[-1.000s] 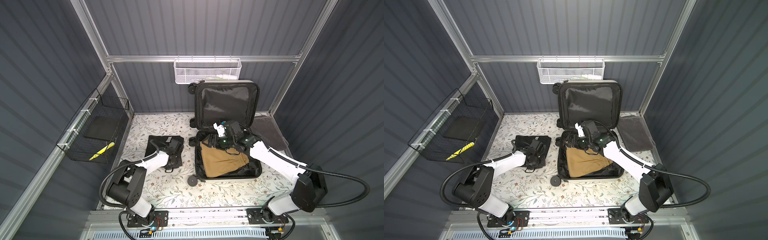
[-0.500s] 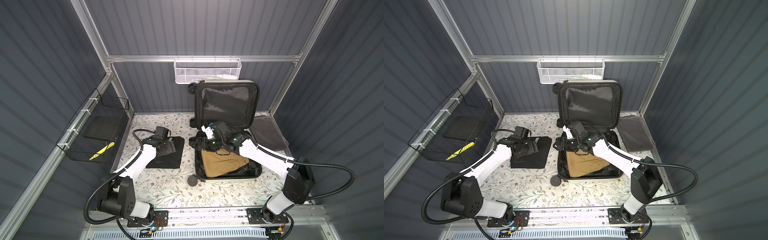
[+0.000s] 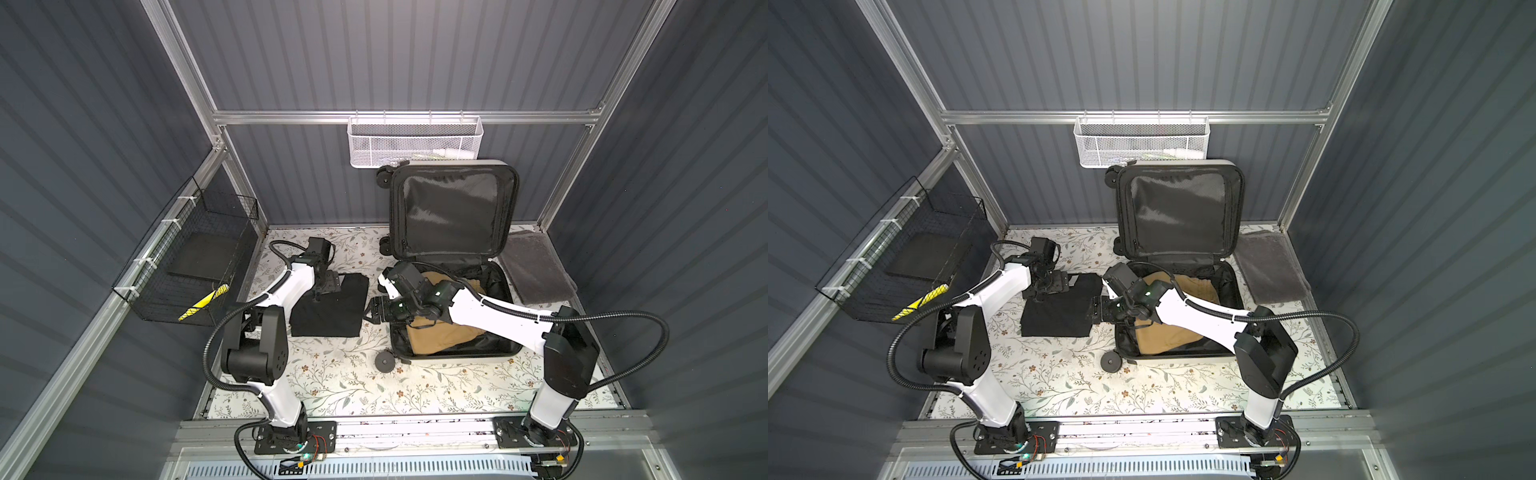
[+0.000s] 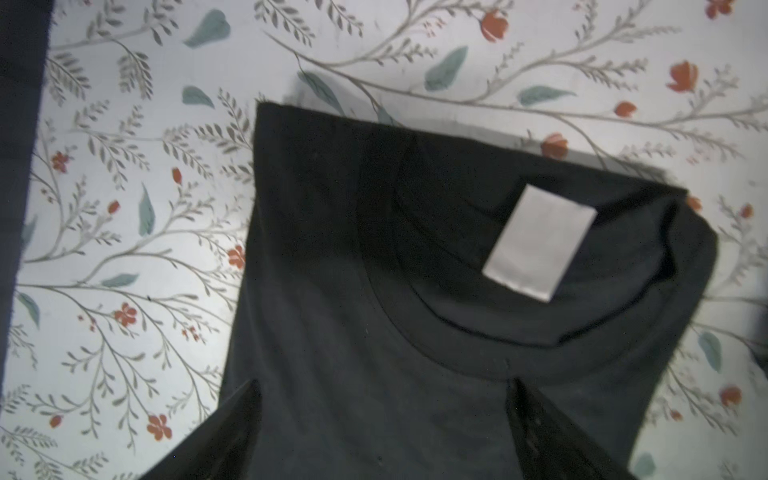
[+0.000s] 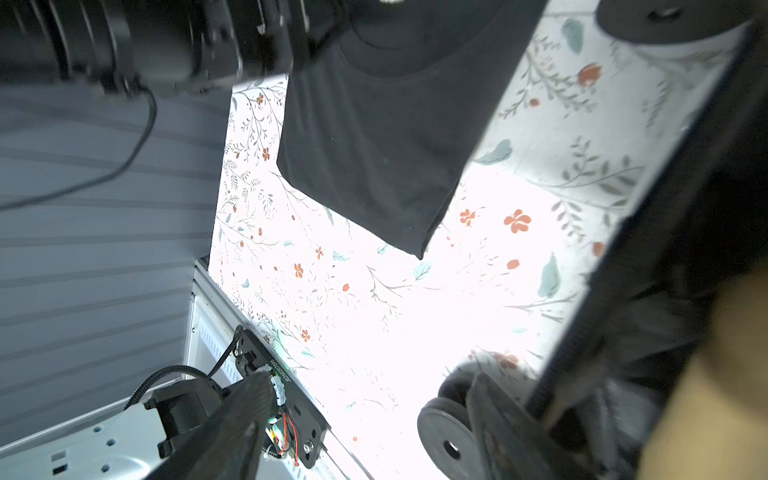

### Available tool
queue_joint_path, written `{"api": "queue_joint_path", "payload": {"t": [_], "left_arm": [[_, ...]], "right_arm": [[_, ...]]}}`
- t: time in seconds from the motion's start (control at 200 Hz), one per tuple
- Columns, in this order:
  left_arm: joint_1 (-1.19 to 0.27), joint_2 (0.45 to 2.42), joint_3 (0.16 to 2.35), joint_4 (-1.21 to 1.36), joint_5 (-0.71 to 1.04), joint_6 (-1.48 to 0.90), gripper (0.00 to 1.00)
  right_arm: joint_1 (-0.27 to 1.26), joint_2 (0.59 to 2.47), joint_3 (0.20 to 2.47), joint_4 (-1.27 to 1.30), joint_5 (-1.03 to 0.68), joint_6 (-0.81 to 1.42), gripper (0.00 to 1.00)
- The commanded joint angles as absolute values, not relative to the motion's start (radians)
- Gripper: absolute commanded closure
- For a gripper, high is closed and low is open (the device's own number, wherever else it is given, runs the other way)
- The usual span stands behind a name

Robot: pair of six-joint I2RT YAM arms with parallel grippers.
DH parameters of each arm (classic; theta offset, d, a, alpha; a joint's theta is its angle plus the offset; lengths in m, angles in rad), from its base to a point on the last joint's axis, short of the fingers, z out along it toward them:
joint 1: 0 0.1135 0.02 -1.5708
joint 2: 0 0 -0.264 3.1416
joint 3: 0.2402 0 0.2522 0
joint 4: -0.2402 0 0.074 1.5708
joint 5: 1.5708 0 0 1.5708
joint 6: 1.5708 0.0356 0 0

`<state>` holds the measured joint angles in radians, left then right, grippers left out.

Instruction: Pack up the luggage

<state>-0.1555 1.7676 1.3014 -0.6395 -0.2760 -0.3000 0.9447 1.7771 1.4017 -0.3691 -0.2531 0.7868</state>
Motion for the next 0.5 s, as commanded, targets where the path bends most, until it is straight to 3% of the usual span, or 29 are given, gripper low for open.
{"api": "queue_joint_path", "payload": {"t": [0.0, 0.495], "left_arm": [[-0.124, 1.808, 1.339, -0.622, -0.323, -0.253, 0.08], [-0.055, 1.939, 1.433, -0.53, -0.36, -0.183, 0.08]], "right_arm": [[0.978, 1.814, 1.453, -0.383, -0.202, 0.833, 0.25], [1.038, 1.966, 1.495, -0.394, -0.105, 0.981, 0.35]]}}
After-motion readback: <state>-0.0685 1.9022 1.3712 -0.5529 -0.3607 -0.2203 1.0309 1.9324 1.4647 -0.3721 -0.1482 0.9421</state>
